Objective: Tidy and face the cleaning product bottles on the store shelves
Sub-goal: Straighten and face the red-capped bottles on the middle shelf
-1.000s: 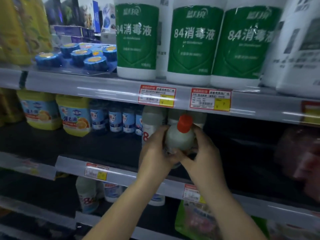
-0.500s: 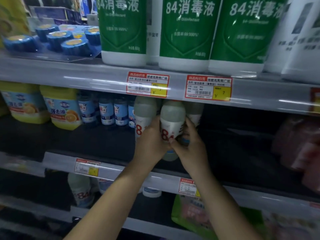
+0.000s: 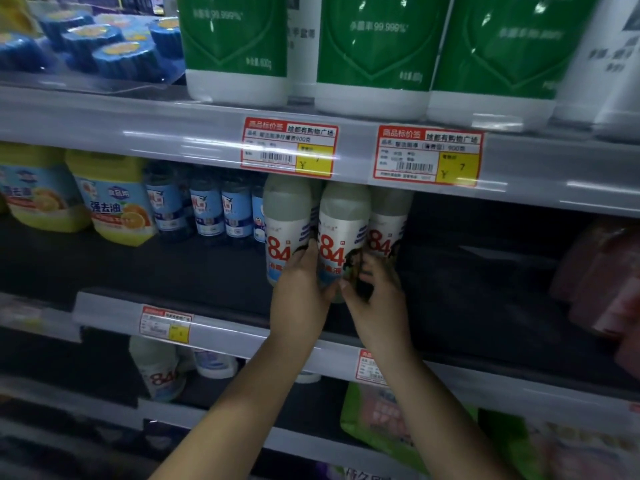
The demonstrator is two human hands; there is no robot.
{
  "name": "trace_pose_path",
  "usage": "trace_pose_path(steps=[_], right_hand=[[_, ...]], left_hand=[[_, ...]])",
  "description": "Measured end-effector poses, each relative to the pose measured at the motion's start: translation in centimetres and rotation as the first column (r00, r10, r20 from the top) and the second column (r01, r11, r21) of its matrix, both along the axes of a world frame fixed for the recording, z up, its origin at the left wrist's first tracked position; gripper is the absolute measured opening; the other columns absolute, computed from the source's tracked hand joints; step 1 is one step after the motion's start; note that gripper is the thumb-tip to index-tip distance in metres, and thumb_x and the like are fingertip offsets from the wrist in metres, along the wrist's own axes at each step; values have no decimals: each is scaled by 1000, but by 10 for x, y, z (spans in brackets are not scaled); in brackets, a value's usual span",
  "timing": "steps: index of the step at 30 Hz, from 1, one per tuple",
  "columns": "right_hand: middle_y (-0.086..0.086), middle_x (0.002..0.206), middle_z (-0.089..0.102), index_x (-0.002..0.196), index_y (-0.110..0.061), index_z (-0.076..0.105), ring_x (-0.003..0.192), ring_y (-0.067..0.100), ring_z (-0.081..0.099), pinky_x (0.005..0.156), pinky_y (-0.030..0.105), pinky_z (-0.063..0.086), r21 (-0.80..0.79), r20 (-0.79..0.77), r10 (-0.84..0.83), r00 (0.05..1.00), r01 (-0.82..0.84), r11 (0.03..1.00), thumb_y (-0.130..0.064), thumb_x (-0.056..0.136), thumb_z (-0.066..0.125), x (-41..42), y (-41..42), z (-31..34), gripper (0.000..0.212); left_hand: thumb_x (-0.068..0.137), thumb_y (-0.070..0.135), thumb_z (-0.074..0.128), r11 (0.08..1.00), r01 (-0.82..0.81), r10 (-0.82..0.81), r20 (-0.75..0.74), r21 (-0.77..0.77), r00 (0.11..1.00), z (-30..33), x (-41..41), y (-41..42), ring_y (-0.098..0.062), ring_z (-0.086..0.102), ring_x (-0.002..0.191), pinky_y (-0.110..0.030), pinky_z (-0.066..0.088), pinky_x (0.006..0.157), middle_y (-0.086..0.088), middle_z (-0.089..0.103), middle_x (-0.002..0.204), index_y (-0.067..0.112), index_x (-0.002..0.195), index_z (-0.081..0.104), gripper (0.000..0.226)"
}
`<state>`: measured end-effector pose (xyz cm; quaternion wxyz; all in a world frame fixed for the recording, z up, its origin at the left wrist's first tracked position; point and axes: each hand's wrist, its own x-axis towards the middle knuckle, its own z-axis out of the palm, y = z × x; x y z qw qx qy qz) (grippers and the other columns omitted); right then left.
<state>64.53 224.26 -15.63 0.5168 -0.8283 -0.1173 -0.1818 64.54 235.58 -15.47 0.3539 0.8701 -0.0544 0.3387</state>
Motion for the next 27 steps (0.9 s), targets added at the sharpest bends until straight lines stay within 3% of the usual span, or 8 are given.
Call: trace_pose_path(steps=[5,12,15,17,20,22,27], right_hand=[[6,136,50,138,-18,42,121,19,52,101,41,45,-43,0,10,1000,-10,999,-18,88,58,5,0,-5,53],[11,136,51,142,-17,36,125,22,49,103,43,43,-74,-21,14,1000,-16,997,-17,88,57,7,-1,-9,58],[10,140,45,140,-12,39,129,22,44,107,41,39,-53,81,-15,997,19,998,-16,87,56,-1,3,-6,56],[11,135,47,134,-9,44,127,20,43,109,32,36,-55,233,-46,971,60,997,-19,85,51,-13,9,-2,50],[13,122,55,124,-11,49,117,16,46,102,20,36,-99,419,31,907,12,995,-16,84,46,-33,27,-1,40],[13,112,59,116,-13,50,108,16,50,96,21,39,-157,483,147,863,-80,984,-12,86,46,-46,46,-9,31],[7,96,67,104,-15,54,90,14,57,78,21,47,-363,423,450,786,-308,879,-13,85,46,-71,99,-42,20]], left_hand=[[79,27,69,984,-124,132,-60,124,989,3,1,-3,-25,60,99,-31,50,72,-12,60,114,5,134,43,64],[79,32,69,983,-115,121,-28,146,992,1,-1,-2,-26,63,88,-29,46,62,-15,65,103,0,122,51,57],[77,25,72,980,-79,74,35,184,997,-2,-8,4,-27,66,75,-25,43,54,-15,68,88,-1,104,60,40],[80,23,66,980,-73,55,96,187,994,-6,-19,13,-27,66,75,-26,48,57,-15,70,88,-2,103,64,34],[85,22,54,991,-85,63,195,106,979,-17,-42,33,-15,61,85,-17,46,74,-13,71,95,0,104,67,31],[87,20,52,994,-110,105,174,17,979,-28,-60,51,-11,55,82,-11,40,74,-10,69,89,1,99,68,28],[84,16,55,922,-310,311,-31,-231,950,-71,-102,98,-10,56,74,-15,41,68,2,61,84,4,93,67,20]])
